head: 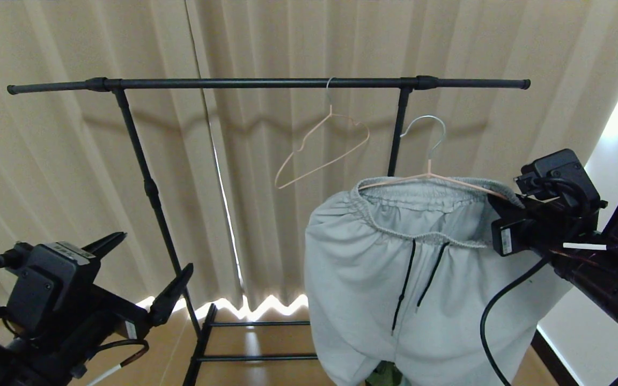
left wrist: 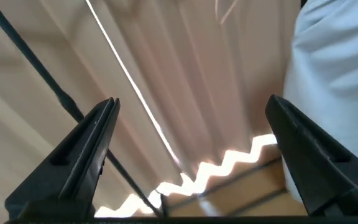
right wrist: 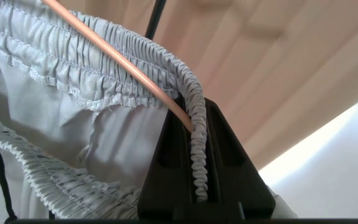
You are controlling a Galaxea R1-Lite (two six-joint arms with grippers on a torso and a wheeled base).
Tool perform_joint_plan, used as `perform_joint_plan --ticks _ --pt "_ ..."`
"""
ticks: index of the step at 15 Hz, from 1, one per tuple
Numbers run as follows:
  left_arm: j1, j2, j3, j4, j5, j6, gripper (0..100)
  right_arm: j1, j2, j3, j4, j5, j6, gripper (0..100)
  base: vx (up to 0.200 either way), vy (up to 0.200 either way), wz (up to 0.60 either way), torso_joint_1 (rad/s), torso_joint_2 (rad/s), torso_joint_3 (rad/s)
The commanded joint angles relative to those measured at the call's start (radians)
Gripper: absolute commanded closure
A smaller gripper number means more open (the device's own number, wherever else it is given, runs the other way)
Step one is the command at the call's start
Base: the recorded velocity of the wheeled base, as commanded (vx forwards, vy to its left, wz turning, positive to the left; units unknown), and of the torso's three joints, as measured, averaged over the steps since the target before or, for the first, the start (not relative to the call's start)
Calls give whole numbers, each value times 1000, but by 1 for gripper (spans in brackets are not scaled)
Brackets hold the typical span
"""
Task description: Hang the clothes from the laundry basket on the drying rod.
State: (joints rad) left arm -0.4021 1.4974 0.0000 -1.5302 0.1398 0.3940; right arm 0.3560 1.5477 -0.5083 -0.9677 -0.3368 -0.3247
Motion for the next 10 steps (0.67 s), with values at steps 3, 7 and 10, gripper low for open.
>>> perform_joint_plan --ticks 3,7,10 --pt "65 -402 -9 375 15 80 0 -3 8 -1 1 1 -1 100 0 0 0 0 0 0" --pt "100 -629 -135 912 7 -77 0 -2 19 -7 0 1 -1 100 0 0 0 0 0 0" --pt "112 -668 -224 1150 9 -231 0 -2 17 -7 0 1 -1 100 0 0 0 0 0 0"
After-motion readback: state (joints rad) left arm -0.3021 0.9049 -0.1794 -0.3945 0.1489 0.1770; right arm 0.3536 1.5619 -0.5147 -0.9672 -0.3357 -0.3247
